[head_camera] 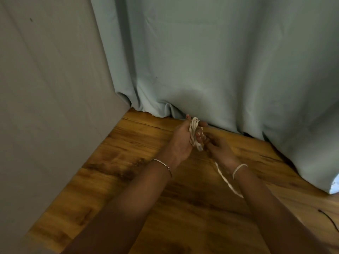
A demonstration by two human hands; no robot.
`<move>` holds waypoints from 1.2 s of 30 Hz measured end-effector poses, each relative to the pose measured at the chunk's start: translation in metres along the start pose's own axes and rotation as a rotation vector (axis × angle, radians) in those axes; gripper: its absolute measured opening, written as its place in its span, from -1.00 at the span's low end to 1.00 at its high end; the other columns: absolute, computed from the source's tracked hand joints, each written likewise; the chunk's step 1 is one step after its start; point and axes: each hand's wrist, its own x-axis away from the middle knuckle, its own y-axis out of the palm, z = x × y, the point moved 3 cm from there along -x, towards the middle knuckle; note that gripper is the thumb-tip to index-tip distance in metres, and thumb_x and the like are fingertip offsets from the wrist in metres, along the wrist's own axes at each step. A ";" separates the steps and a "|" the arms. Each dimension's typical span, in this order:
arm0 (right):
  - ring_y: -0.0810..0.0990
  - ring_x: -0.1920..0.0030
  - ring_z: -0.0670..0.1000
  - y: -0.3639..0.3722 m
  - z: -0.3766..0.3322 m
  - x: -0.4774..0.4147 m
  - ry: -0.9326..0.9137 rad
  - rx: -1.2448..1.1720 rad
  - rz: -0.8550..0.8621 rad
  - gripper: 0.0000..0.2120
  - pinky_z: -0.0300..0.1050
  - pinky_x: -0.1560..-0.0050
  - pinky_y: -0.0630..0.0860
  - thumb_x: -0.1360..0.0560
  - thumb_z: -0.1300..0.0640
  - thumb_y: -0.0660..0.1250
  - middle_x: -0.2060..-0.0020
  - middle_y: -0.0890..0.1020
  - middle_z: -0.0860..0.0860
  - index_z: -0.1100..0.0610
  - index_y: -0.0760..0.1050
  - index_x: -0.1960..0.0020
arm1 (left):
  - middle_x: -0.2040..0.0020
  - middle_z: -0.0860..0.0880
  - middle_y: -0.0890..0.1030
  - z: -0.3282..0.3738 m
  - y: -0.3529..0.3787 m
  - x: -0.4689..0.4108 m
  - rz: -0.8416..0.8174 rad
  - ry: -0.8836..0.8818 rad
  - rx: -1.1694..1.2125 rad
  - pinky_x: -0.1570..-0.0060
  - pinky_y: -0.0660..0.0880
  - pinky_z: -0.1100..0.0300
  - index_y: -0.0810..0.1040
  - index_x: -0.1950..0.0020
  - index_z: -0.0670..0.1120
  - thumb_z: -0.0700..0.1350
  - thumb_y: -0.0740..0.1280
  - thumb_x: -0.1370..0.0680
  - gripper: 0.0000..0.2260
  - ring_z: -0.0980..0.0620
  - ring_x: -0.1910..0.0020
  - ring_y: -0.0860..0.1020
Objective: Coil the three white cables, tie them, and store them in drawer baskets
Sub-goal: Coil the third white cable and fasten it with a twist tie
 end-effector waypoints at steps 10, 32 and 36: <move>0.62 -0.03 0.08 0.035 -0.013 0.025 -0.267 0.690 -0.073 -0.73 -0.07 0.05 0.53 -0.58 0.01 0.22 -0.05 0.66 0.03 -0.06 0.50 -0.26 | 0.56 0.04 0.43 0.020 -0.035 -0.013 0.307 0.135 -0.026 0.50 0.33 0.30 0.50 0.18 -0.16 0.06 0.01 -0.66 -0.57 0.12 0.59 0.40; 0.55 0.30 -0.15 -0.021 -0.041 -0.035 -0.289 0.392 0.028 -0.78 -0.34 0.26 0.45 -0.31 0.12 0.56 0.29 0.63 -0.02 0.09 0.54 0.17 | 0.31 -0.12 0.51 -0.019 -0.044 0.001 0.039 -0.159 -0.568 0.49 0.42 0.27 0.55 0.16 -0.17 0.17 -0.02 -0.64 -0.47 0.07 0.50 0.44; 0.58 0.21 -0.17 -0.011 -0.022 -0.034 -0.205 0.237 0.021 -0.91 -0.37 0.16 0.47 -0.44 0.17 0.46 0.21 0.64 -0.03 0.12 0.58 0.09 | 0.31 -0.09 0.41 -0.020 -0.040 0.003 0.000 -0.214 -0.251 0.34 0.32 0.25 0.59 0.28 -0.13 0.18 0.01 -0.63 -0.44 0.06 0.36 0.36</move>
